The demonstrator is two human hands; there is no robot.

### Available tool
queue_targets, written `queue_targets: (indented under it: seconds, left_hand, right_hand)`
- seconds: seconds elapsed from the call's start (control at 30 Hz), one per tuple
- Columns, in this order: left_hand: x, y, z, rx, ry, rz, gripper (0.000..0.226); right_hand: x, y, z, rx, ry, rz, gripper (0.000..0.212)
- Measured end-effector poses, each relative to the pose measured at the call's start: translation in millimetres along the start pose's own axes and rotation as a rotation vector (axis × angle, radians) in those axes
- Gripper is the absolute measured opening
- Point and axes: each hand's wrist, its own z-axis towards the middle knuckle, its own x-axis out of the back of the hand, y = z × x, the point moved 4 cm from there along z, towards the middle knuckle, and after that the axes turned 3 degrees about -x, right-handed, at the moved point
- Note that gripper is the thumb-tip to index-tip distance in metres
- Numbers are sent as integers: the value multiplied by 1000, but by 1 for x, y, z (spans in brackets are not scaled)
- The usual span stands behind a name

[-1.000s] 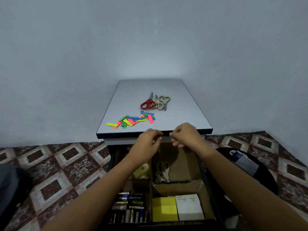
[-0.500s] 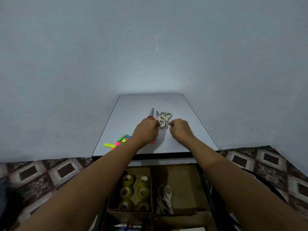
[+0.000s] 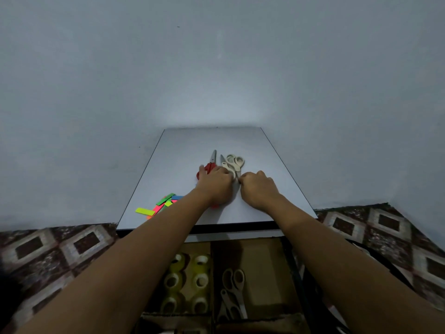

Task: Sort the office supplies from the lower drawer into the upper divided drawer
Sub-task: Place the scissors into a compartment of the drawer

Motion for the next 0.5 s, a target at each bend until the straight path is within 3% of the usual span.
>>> queue_targets:
  seconds: [0.5]
  left_hand:
    - [-1, 67, -21, -156, 52, -32, 38]
  right_hand:
    - [6, 44, -50, -133, 257, 8, 19]
